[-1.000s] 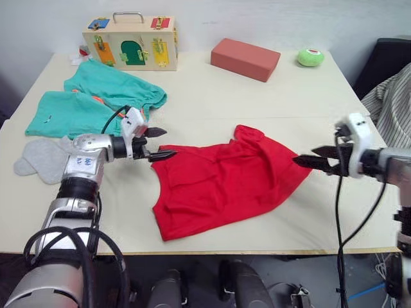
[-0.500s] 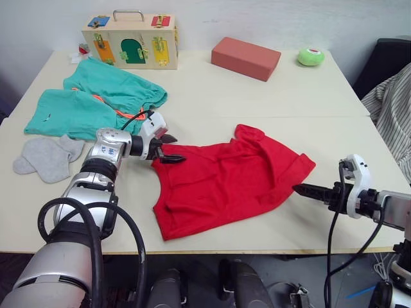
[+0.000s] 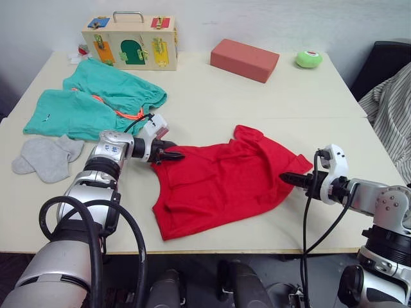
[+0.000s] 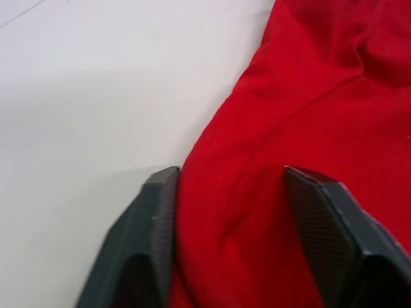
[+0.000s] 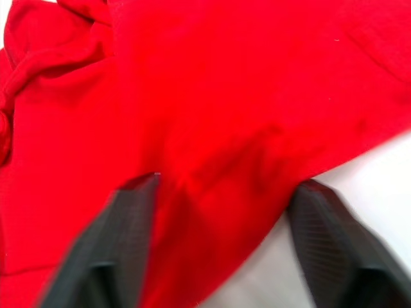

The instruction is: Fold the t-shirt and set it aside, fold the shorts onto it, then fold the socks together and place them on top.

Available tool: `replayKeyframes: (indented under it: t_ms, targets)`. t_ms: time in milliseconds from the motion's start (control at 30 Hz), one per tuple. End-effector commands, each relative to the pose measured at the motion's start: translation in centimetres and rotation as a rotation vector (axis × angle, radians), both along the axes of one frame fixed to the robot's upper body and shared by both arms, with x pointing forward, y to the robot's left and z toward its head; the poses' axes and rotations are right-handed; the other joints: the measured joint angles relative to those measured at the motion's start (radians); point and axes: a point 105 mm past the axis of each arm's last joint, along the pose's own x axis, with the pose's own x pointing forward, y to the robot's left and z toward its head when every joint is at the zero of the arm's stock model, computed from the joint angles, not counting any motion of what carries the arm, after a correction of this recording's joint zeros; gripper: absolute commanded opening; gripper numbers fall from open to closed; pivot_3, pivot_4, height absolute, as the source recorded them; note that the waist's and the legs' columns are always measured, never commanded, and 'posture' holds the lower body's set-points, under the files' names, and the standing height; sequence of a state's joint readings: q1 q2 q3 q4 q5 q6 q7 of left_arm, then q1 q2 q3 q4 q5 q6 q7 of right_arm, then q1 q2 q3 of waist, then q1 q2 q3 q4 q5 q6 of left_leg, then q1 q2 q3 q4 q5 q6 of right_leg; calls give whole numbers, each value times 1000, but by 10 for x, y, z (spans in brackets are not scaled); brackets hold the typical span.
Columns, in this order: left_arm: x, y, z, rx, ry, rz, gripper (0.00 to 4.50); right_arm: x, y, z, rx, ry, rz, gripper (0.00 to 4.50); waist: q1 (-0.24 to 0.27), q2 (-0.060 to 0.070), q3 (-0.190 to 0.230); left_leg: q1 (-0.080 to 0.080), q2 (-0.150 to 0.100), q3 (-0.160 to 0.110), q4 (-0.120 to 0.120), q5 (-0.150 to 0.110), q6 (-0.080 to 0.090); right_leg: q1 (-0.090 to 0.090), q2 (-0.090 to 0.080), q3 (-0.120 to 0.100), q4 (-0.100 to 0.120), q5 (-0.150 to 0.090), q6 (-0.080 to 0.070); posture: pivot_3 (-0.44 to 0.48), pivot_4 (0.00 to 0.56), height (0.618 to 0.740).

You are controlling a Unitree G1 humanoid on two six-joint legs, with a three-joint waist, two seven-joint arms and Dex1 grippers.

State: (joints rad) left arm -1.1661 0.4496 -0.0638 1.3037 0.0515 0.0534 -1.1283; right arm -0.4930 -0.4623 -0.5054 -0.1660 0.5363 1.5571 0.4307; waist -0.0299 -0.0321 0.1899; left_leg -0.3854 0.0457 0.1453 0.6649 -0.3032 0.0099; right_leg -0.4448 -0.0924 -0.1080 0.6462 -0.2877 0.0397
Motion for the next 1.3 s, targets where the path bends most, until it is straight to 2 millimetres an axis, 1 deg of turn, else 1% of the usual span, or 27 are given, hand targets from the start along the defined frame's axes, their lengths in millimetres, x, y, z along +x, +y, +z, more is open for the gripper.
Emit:
replayKeyframes:
  t_ms: [33,67,100,133,167,200,333,400,467,567,633,700,800,967,1100,1167,1233,1267,1300]
  targets:
    - [-8,6,-14,8,58,-14,1161,3,9,0,9,-2,43,1492,0,0,0,0,0,0,0,0,0,0,0,0,0,0,0,0,150,740]
    - [-10,9,-16,16,60,-25,907,5,9,2,6,-10,44,1223,-1,0,0,0,0,0,0,0,0,0,0,0,0,0,0,0,150,740]
    - [-13,12,-18,27,65,-37,528,7,8,3,1,-16,46,830,-1,0,0,0,0,0,0,0,0,0,0,0,0,0,0,0,150,740]
    - [-15,15,-19,31,70,-46,293,9,7,5,-5,-23,50,562,-2,0,0,0,0,0,0,0,0,0,0,0,0,0,0,0,150,740]
    - [-17,17,-20,32,74,-52,4,10,7,6,-9,-26,53,170,-3,0,0,0,0,1,0,0,0,0,0,0,0,0,0,0,150,740]
    - [-18,18,-20,29,75,-53,0,12,7,7,-16,-31,56,76,-3,0,0,0,0,1,0,0,0,0,0,0,0,0,0,0,150,740]
    - [-24,29,-25,0,73,-41,0,27,4,15,-117,-94,98,76,-6,0,0,0,0,1,0,0,0,0,0,1,0,0,0,0,150,740]
    - [-27,36,-25,-40,46,17,0,41,6,19,-234,-153,130,76,-13,1,0,1,0,1,0,0,0,0,0,2,0,0,0,0,150,740]
    - [-34,40,-23,-78,22,62,0,52,8,23,-316,-207,155,76,-26,1,0,2,1,2,-1,0,0,0,0,2,1,0,0,0,150,740]
    - [-54,44,-16,-126,1,136,0,67,16,27,-326,-255,161,76,-32,1,0,2,1,2,-1,1,-2,0,1,3,2,0,0,0,150,740]
    - [-68,47,-12,-155,-10,222,0,75,26,28,-325,-280,175,76,-33,1,0,2,2,2,-1,1,-3,0,1,4,7,0,0,0,150,740]
    - [-87,50,-16,-166,-6,296,0,82,38,29,-324,-304,201,76,-30,2,0,3,2,2,-1,1,-3,0,1,5,7,0,0,0,150,740]
    - [-114,46,-20,-180,-5,379,0,88,57,29,-326,-339,249,76,-25,2,0,3,1,1,-1,1,-3,0,0,5,6,0,-1,0,150,740]
    - [-140,34,-18,-223,-13,438,0,97,82,33,-318,-398,299,76,-9,2,0,3,0,1,0,2,-2,0,-1,5,4,0,-1,0,150,740]
    - [-160,34,-18,-230,4,450,0,106,97,35,-313,-439,331,76,-5,2,0,3,1,1,0,2,-3,0,-1,4,3,0,-1,0,150,740]
    - [-167,35,-17,-263,30,449,0,109,100,37,-299,-458,341,76,-5,2,0,3,1,1,0,2,-3,0,-1,4,3,0,-1,0,150,740]
    - [-167,41,-15,-263,29,468,502,110,98,40,-275,-460,340,0,-4,2,0,3,1,0,0,2,-3,0,-1,4,3,0,-1,0,150,740]
    - [-165,43,-15,-255,25,480,646,111,96,43,-261,-470,336,0,-3,2,0,3,1,0,0,1,-3,0,-1,4,3,0,-1,0,150,740]
    - [-165,45,-15,-253,23,480,981,110,95,44,-250,-467,346,215,-3,2,0,3,1,0,0,1,-2,0,-1,4,3,0,-1,0,150,740]
